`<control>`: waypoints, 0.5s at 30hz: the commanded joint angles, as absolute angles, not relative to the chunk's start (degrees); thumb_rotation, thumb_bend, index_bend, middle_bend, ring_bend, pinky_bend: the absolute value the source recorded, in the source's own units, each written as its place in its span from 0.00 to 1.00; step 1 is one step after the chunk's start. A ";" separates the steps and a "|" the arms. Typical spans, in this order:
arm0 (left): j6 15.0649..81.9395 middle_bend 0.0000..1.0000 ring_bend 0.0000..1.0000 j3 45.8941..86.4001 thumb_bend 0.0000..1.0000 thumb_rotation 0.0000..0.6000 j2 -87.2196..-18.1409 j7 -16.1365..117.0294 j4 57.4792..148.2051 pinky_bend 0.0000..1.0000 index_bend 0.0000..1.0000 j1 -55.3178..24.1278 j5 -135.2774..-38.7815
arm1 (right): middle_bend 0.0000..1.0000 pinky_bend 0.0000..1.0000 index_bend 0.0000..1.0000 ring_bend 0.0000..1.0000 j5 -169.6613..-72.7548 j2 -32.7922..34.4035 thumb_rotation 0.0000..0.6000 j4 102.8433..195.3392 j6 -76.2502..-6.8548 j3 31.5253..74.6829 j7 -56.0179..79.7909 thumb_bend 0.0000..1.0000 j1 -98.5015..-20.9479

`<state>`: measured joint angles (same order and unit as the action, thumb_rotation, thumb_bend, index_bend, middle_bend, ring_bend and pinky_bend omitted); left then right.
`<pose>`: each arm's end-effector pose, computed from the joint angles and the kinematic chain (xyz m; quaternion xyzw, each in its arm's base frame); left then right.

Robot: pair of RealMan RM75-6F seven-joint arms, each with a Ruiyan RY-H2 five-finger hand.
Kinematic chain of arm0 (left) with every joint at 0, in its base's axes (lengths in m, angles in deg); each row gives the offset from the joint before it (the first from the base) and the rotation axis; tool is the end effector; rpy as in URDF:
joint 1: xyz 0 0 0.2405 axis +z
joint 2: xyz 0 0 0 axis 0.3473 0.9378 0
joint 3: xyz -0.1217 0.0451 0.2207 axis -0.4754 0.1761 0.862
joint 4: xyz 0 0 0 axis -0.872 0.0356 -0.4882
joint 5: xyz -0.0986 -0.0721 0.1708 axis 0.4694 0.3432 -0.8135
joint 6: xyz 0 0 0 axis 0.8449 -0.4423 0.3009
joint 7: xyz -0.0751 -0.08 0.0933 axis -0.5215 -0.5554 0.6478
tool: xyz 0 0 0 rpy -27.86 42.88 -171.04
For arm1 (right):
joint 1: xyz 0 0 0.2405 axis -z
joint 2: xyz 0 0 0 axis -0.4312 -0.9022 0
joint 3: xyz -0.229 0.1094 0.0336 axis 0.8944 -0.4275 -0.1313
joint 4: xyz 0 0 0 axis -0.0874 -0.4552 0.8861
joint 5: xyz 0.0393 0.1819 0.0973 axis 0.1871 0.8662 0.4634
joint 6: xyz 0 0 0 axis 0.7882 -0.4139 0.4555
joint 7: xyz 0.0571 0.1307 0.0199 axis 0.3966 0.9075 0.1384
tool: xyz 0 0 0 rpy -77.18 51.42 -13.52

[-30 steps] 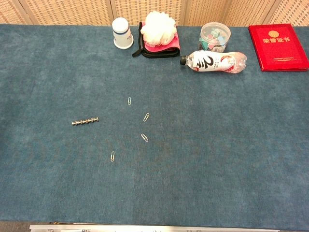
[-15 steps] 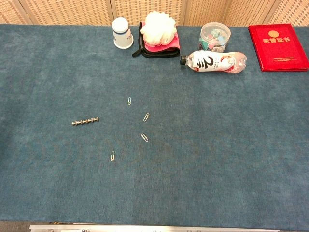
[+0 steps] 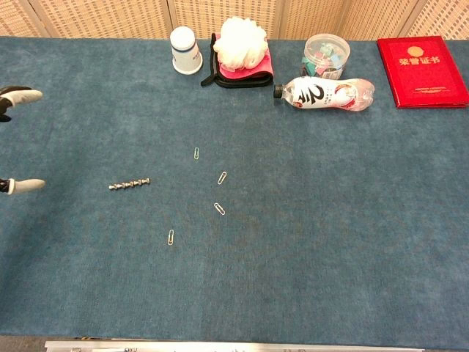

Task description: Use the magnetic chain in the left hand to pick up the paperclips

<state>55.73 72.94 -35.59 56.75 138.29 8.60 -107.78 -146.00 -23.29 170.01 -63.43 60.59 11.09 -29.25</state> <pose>-0.2436 0.1949 0.0952 -0.6347 -0.4872 -0.3842 0.4606 -0.3061 -0.1741 0.1817 0.6011 -0.3761 0.3857 0.5903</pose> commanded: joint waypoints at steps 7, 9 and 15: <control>48.52 0.00 0.00 70.60 0.02 1.00 -40.54 63.09 137.64 0.10 0.00 2.79 -101.06 | 0.08 0.33 0.01 0.06 -146.05 -24.07 1.00 169.86 -63.78 60.47 12.80 0.00 -28.93; 47.09 0.00 0.00 70.31 0.02 1.00 -41.77 63.62 136.94 0.10 0.00 1.74 -99.35 | 0.08 0.33 0.01 0.06 -146.09 -24.36 1.00 169.91 -64.14 60.37 13.33 0.00 -28.76; 44.16 0.00 0.00 69.31 0.02 1.00 -45.71 65.71 133.83 0.09 0.00 -1.11 -94.28 | 0.08 0.33 0.01 0.06 -146.59 -25.11 1.00 170.00 -65.95 60.12 15.13 0.00 -27.97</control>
